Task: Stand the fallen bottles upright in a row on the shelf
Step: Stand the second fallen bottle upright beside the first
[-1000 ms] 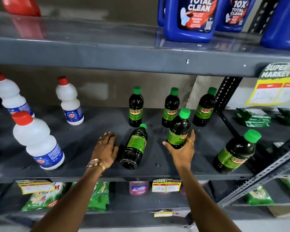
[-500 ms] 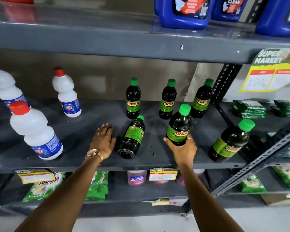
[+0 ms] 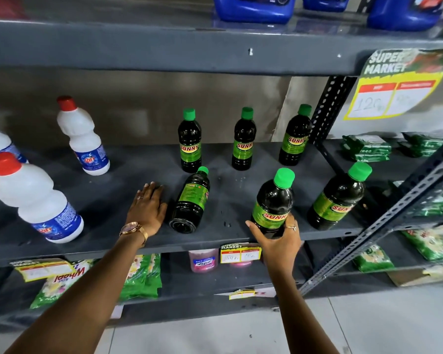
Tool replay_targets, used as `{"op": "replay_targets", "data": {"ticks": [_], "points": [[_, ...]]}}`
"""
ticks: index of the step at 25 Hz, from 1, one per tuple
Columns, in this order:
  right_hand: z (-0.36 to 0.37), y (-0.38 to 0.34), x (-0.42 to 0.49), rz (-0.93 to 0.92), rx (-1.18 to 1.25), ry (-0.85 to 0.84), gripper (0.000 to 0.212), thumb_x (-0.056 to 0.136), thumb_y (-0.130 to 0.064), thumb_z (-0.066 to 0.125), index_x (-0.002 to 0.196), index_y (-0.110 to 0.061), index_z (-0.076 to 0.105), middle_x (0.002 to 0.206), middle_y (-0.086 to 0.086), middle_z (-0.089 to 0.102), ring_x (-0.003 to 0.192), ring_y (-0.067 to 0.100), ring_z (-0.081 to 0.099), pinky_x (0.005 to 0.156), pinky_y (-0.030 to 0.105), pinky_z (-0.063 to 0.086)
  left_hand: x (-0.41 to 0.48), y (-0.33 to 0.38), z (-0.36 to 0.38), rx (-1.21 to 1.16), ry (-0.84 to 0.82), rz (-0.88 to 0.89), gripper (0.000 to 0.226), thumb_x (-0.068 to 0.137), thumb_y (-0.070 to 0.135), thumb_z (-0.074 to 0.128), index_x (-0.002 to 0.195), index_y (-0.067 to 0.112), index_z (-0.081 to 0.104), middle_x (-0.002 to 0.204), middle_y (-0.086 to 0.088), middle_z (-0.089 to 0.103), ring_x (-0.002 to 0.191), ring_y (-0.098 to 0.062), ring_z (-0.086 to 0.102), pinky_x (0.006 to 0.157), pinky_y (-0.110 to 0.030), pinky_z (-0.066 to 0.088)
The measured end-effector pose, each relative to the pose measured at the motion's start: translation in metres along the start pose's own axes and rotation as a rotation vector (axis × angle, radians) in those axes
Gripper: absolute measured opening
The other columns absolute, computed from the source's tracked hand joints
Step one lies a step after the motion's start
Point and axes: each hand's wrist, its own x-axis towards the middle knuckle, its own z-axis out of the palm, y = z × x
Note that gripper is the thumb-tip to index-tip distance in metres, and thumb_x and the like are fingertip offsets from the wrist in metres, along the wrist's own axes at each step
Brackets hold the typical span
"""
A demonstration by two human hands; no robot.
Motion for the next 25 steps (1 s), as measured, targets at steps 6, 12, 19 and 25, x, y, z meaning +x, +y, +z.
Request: {"op": "replay_targets", "data": {"ticks": [6,12,19,25], "points": [[0.002,-0.001,0.001,-0.009,-0.022,-0.018,0.083,0.058,-0.069,0.075,0.119,-0.015,0.058,0.106,-0.008,0.061,0.097,0.002,0.051,0.084,-0.007,0.025,0.001,-0.002,0.002,0.0,-0.022,-0.007,0.05,0.093,0.019,0.041,0.141,0.008,0.031,0.155,-0.018,0.024,0.145,-0.032,0.016,0.121,-0.042,0.011],[0.003,-0.001,0.004,0.062,-0.048,-0.064,0.086,0.059,-0.066,0.078,0.126,-0.017,0.055,0.116,0.001,0.067,0.107,0.015,0.059,0.086,0.002,0.031,0.001,-0.001,0.001,-0.006,-0.019,-0.008,0.049,0.092,0.018,0.042,0.14,0.007,0.033,0.153,-0.018,0.027,0.145,-0.032,0.018,0.121,-0.043,0.012],[-0.006,-0.028,-0.062,-0.017,-0.057,0.098,0.083,0.074,-0.061,0.071,0.136,-0.012,0.047,0.136,0.009,0.049,0.127,0.024,0.039,0.11,0.034,0.026,0.0,0.002,0.001,0.009,-0.027,-0.013,0.05,0.092,0.019,0.042,0.139,0.007,0.033,0.153,-0.018,0.027,0.144,-0.033,0.018,0.121,-0.044,0.013],[0.072,-0.099,-0.016,0.12,-0.273,-0.512,0.082,0.082,-0.074,0.048,0.124,-0.003,0.056,0.126,0.015,0.056,0.119,0.034,0.051,0.099,0.039,0.038,-0.003,0.002,-0.001,0.037,-0.016,-0.086,0.053,0.093,0.029,0.039,0.142,0.012,0.028,0.156,-0.014,0.022,0.146,-0.031,0.012,0.12,-0.045,0.006]]}}
